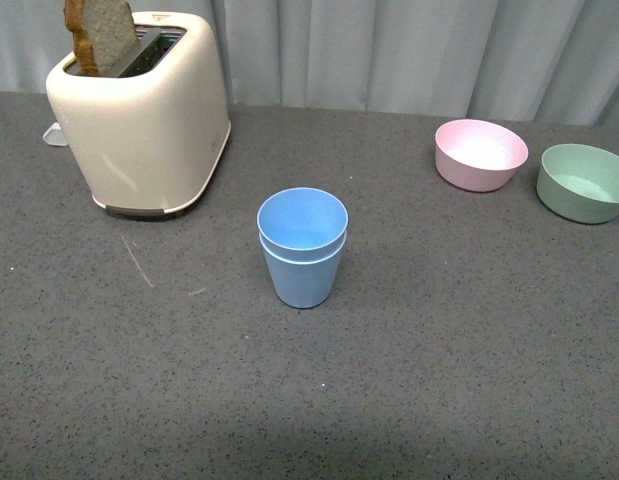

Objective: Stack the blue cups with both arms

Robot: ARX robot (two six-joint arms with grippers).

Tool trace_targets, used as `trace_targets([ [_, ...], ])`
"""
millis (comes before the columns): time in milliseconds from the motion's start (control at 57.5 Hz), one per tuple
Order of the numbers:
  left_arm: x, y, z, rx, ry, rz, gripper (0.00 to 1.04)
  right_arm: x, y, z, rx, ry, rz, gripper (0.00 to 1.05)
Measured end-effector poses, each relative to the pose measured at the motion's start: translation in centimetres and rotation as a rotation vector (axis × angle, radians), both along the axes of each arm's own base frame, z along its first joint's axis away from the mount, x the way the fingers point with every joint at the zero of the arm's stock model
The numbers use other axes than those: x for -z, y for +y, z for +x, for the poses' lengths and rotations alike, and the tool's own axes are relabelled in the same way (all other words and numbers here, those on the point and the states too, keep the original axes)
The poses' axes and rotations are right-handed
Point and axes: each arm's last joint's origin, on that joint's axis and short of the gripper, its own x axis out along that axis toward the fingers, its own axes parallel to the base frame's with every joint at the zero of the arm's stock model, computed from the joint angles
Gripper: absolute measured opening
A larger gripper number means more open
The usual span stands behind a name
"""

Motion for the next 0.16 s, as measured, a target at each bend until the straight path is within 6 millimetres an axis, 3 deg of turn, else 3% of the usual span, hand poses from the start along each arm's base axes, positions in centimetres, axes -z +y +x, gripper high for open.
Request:
trace_targets([
  [156, 0.0, 0.0, 0.0, 0.0, 0.0, 0.0, 0.98, 0.0, 0.0, 0.0, 0.0, 0.0, 0.0, 0.95],
])
